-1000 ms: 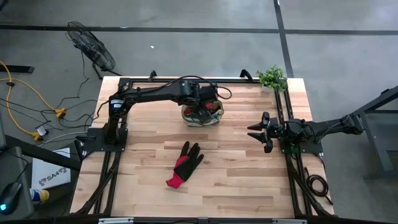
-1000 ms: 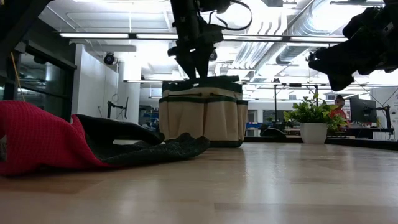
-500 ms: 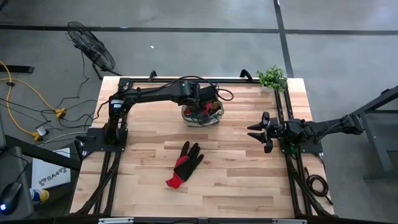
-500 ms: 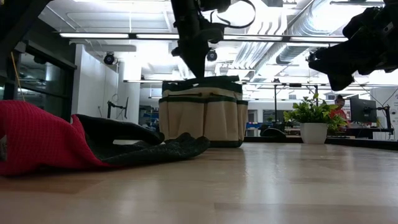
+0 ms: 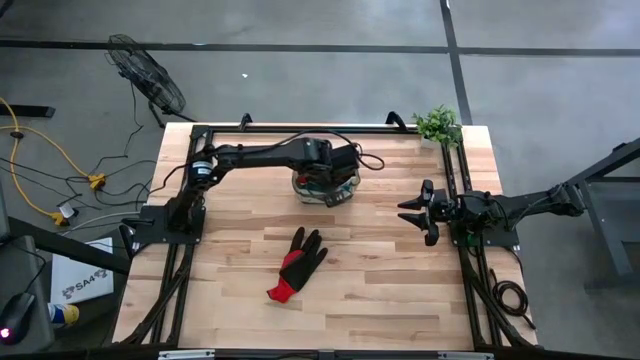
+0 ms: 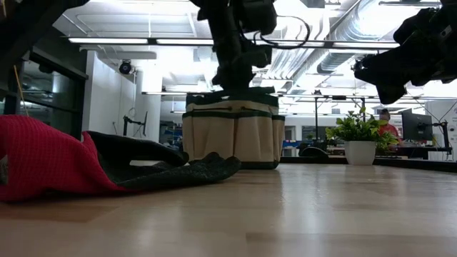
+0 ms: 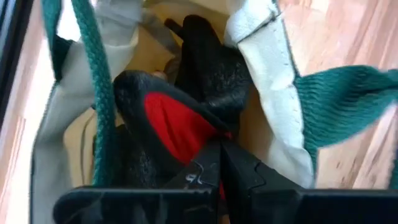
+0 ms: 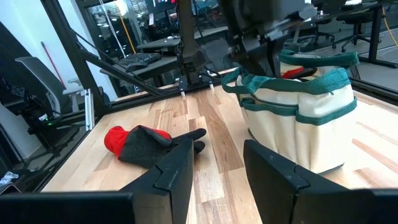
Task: Pick & Place Garden tools in Gardening bag
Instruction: Put the top red glove into the gardening bag, then put the red glove into the gardening bag
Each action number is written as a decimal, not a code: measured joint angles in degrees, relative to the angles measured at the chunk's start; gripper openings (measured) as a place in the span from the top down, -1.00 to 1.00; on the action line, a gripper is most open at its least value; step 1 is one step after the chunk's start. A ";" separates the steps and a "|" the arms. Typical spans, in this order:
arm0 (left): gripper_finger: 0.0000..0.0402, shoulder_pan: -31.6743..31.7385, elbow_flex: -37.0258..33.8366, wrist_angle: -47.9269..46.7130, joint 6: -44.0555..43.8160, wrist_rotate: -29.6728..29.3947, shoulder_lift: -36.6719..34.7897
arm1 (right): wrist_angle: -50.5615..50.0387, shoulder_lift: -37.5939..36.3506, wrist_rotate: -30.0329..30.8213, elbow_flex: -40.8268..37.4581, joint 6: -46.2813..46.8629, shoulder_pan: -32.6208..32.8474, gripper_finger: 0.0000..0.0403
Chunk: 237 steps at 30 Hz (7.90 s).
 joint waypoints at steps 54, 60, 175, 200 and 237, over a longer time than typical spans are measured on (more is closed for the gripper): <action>1.00 0.04 -0.94 -0.16 -7.48 -10.91 -2.67 | -0.01 0.01 0.00 0.00 0.00 0.01 0.33; 1.00 -0.02 -3.77 1.79 -8.37 -5.52 -2.67 | 0.00 0.01 0.00 0.00 0.00 0.02 0.33; 0.05 -30.35 -48.36 16.62 -49.65 -1.40 -33.32 | 0.00 0.38 -0.01 0.01 0.01 0.01 0.33; -0.41 -28.08 -54.50 29.75 -57.22 5.93 -29.35 | -0.02 0.38 -0.01 0.00 0.02 0.02 0.33; 0.12 -25.40 -54.49 42.55 -53.72 22.14 -20.14 | -0.01 0.37 -0.01 0.01 0.00 0.01 0.33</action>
